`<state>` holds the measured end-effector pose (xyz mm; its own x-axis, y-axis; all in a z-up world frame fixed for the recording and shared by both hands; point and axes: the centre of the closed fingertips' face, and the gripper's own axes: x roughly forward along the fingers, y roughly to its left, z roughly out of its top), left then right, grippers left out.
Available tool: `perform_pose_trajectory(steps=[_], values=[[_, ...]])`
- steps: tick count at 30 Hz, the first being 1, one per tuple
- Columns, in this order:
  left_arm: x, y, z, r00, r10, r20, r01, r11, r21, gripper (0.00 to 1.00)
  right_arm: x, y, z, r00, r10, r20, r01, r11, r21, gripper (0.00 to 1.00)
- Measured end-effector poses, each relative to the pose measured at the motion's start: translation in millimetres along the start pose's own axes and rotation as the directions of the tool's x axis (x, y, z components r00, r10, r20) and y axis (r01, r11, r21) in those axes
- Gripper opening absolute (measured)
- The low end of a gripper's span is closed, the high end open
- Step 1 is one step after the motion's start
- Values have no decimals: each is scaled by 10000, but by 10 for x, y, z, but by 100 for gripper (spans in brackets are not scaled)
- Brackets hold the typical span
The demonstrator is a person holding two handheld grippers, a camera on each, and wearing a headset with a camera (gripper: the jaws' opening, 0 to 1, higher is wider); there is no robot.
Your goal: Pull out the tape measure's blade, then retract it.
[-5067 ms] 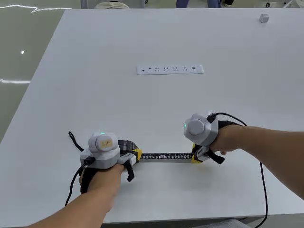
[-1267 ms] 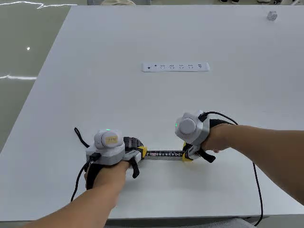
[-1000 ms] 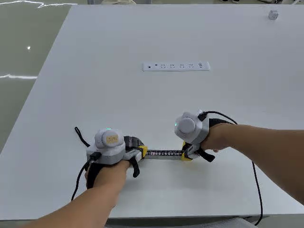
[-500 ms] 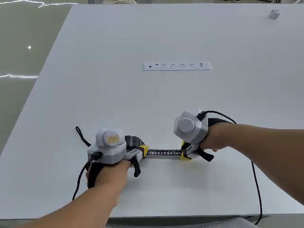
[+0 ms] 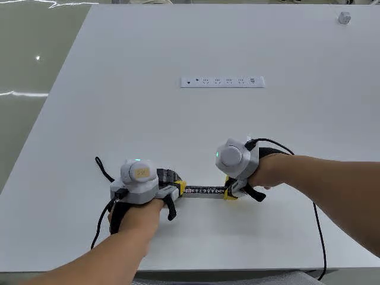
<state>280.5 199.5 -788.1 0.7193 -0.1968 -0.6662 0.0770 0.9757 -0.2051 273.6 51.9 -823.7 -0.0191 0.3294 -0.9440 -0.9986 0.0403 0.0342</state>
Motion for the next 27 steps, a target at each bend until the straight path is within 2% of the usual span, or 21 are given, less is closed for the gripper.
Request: perform_pose_trajectory(steps=[27], values=[[1,3,2,10000,-6,-14,6,10000,-2,59,12,7,84,10000,84,-10,-84,9998,-193,15]])
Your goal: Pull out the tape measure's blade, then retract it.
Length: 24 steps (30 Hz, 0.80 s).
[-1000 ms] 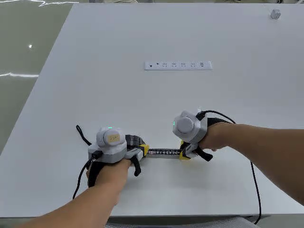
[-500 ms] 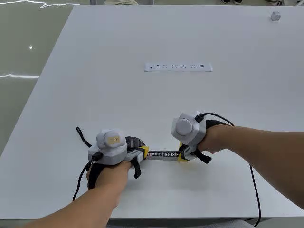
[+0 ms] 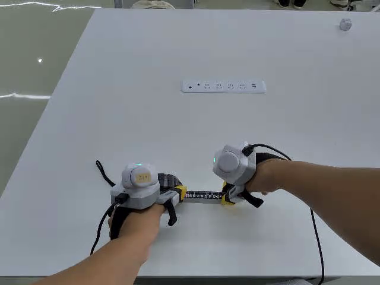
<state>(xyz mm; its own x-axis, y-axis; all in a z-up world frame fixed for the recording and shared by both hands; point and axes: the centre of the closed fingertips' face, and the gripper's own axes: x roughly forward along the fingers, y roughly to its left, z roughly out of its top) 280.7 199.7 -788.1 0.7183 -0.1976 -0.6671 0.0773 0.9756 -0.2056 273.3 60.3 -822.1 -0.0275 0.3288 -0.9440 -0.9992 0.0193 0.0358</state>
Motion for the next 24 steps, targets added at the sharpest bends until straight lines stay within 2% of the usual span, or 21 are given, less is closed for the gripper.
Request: perform_pose_trajectory(steps=[24], values=[[0,-4,2,10000,2,24,-2,10000,-14,59,37,8,78,10000,-19,88,19,10000,-15,15]])
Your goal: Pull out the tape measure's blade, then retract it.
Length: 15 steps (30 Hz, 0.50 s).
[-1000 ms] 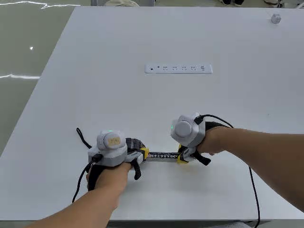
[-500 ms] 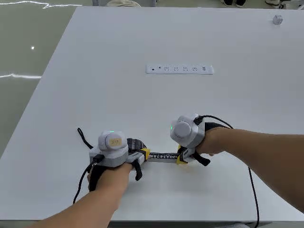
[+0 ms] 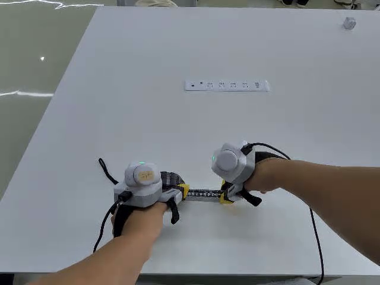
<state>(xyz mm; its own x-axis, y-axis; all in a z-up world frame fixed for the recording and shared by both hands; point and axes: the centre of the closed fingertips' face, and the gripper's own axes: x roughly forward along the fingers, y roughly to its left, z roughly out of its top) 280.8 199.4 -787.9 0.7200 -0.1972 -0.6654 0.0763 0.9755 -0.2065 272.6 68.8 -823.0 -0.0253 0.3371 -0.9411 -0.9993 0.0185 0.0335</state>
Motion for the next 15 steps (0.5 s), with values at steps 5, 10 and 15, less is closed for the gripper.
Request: perform_pose_trajectory(steps=[5,10,15], values=[[0,0,-1,10000,2,1,-2,10000,-4,59,7,2,24,10000,27,-17,-27,10000,-79,15],[1,2,-2,10000,2,6,-2,10000,-6,59,13,3,43,10000,36,7,-36,10000,-76,15],[-1,2,-2,10000,-1,6,1,10000,-12,59,18,4,62,10000,32,41,-31,10000,-76,15]])
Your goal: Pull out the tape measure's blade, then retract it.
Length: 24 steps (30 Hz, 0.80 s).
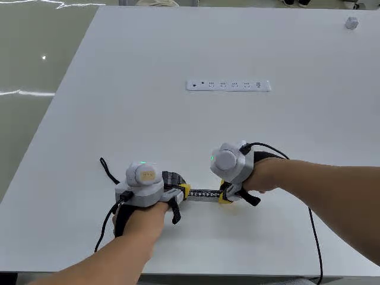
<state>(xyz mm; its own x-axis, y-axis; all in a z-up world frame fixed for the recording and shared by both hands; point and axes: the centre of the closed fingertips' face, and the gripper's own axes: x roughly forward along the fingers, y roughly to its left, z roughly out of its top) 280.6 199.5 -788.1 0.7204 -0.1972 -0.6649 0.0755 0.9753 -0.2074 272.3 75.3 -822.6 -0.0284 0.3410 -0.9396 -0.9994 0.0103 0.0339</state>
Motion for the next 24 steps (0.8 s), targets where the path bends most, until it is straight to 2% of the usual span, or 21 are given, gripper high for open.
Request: perform_pose_trajectory(steps=[24], values=[[4,1,0,10000,20,-10,-20,10000,-35,59,39,7,115,9998,22,214,-21,10000,-77,15]])
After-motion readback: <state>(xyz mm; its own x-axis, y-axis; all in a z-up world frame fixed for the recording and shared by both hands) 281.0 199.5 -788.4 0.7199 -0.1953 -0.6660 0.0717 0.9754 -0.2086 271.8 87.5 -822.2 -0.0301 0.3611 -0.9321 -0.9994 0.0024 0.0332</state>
